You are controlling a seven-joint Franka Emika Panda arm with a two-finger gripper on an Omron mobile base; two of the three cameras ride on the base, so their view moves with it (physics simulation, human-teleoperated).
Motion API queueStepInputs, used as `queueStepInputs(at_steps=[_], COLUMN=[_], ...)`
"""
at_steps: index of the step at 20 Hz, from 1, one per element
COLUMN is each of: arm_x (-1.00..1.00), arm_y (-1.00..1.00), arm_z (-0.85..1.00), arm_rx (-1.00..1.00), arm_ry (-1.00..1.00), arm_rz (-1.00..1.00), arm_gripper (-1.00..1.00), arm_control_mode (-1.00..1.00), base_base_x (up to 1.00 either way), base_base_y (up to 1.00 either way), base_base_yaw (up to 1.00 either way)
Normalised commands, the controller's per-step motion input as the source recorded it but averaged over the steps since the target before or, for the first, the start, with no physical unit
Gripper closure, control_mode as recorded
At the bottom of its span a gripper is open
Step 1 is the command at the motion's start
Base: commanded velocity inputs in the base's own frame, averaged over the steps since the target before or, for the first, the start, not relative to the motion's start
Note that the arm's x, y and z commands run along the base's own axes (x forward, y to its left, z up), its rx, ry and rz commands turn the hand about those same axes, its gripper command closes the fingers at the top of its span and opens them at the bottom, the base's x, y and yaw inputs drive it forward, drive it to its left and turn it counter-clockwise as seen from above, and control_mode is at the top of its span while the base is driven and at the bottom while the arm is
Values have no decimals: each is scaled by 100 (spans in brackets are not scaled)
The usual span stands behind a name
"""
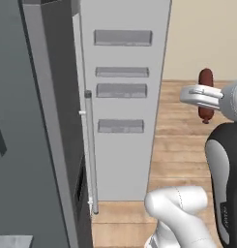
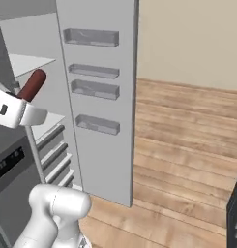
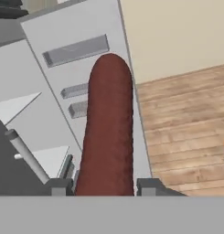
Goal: Move the hot dog bun to the plate on the dining table and place the condiment next to that plate. Then navigate to the fridge and take the sausage and place it on the plate as well.
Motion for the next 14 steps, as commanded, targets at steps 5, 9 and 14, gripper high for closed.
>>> queueStepInputs(at_steps=[5,9,14], arm_x=[0,0,0], arm_y=[0,0,0], arm_z=[0,0,0], arm_rx=[0,0,0], arm_ry=[0,0,0], arm_rz=[0,0,0], arm_gripper=[100,100,100], arm_control_mode=[100,100,100], base_base_x=[-100,-100,-100], base_base_y=[8,-3,-5], base_base_yaw=[-54,-40,-32])
